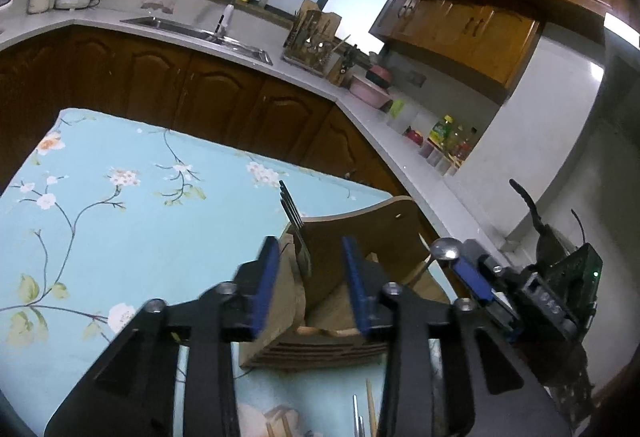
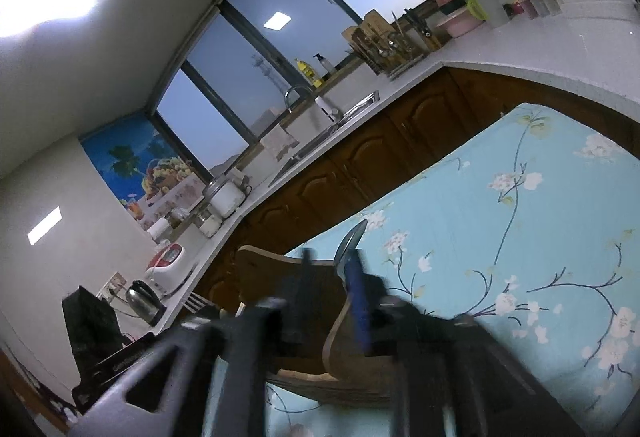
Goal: Organize utensils
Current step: 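Open both grippers to drop the utensils into the wooden holder, then move both open grippers back over the utensils on the cloth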
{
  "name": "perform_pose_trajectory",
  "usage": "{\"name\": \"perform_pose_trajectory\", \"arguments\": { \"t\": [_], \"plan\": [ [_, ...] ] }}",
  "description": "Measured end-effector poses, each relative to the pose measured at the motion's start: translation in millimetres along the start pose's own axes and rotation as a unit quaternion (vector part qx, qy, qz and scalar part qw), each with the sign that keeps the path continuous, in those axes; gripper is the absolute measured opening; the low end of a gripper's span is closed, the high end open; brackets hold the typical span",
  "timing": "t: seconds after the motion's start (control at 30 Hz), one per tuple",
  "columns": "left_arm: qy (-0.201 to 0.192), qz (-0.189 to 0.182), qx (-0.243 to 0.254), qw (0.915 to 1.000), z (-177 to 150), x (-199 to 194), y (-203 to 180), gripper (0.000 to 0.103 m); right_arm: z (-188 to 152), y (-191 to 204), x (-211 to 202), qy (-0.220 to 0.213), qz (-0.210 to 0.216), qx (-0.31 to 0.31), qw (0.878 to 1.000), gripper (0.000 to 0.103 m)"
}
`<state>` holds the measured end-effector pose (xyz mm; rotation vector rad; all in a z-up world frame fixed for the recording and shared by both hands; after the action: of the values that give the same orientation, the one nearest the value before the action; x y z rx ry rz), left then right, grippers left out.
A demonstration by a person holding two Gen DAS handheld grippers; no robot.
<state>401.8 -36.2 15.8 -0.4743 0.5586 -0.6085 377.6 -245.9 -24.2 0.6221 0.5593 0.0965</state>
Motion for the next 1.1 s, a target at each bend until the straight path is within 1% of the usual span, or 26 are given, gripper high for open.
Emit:
{"name": "perform_pose_trajectory", "arguments": {
  "t": [0.03,0.07,0.13,0.17,0.2,0.23,0.3,0.33,0.43,0.47,0.57,0.67,0.83,0.93,1.1],
  "plan": [
    [-0.002,0.001,-0.001,1.0,-0.3,-3.0,-1.2,0.042,0.8,0.2,-3.0,-0.003,0.003,0.002,1.0,0.045],
    [-0.005,0.0,-0.002,1.0,-0.8,-6.8,-2.7,0.044,2.4,1.2,-7.0,-0.007,0.004,0.003,1.0,0.049],
    [-0.009,-0.001,-0.007,0.9999,-2.2,-15.9,-5.6,0.055,4.7,0.6,-16.8,-0.015,0.004,0.008,1.0,0.056],
    [-0.012,0.0,-0.007,0.9999,-2.6,-20.3,-7.1,0.057,6.0,0.1,-22.3,-0.018,0.005,0.012,1.0,0.065],
    [-0.017,0.001,-0.008,0.9998,-2.9,-25.6,-8.5,0.064,6.6,0.4,-27.0,-0.02,0.007,0.014,1.0,0.071],
    [-0.022,0.003,-0.011,0.9997,-4.2,-32.0,-9.7,0.071,7.4,0.9,-33.8,-0.025,0.01,0.016,1.0,0.073],
    [-0.034,0.007,-0.016,0.9993,-8.2,-46.5,-11.5,0.077,8.3,2.2,-46.6,-0.035,0.01,0.014,0.999,0.083],
    [-0.036,0.011,-0.018,0.9991,-11.0,-53.1,-11.8,0.081,8.0,3.6,-54.5,-0.04,0.01,0.009,0.999,0.085],
    [-0.038,0.017,-0.024,0.9988,-20.6,-68.9,-14.4,0.084,3.9,9.5,-74.7,-0.051,0.01,-0.008,0.999,0.093],
    [-0.038,0.018,-0.027,0.9987,-26.7,-77.3,-15.8,0.084,1.3,11.2,-81.0,-0.051,0.008,-0.013,0.999,0.097],
    [-0.04,0.028,-0.029,0.9984,-42.1,-97.8,-18.8,0.086,-8.5,15.7,-100.4,-0.048,0.008,-0.03,0.998,0.098],
    [-0.036,0.035,-0.031,0.9982,-62.5,-115.4,-21.7,0.087,-24.6,16.3,-120.8,-0.052,-0.007,-0.058,0.997,0.101],
    [-0.027,0.045,-0.038,0.9979,-96.6,-140.8,-24.3,0.087,-55.8,10.6,-151.0,-0.055,-0.031,-0.095,0.993,0.101],
    [-0.026,0.054,-0.037,0.9975,-111.4,-150.5,-26.8,0.087,-72.7,4.8,-164.7,-0.054,-0.045,-0.111,0.991,0.101],
    [-0.014,0.068,-0.019,0.9974,-135.8,-161.3,-32.0,0.087,-103.4,-5.9,-178.3,-0.038,-0.075,-0.14,0.987,0.101]
  ]
}}
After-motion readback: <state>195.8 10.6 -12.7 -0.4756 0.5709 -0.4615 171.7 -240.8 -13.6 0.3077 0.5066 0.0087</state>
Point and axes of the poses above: each gripper's, at about its wrist camera, not at the fingertips, and x roughly the way its jaws point, y to its left, z to its top, the point moved 8 cm from there along x, roughly the way its jaws point, and after that the axes turned 14 degrees about -z, right-handed, at the moved point
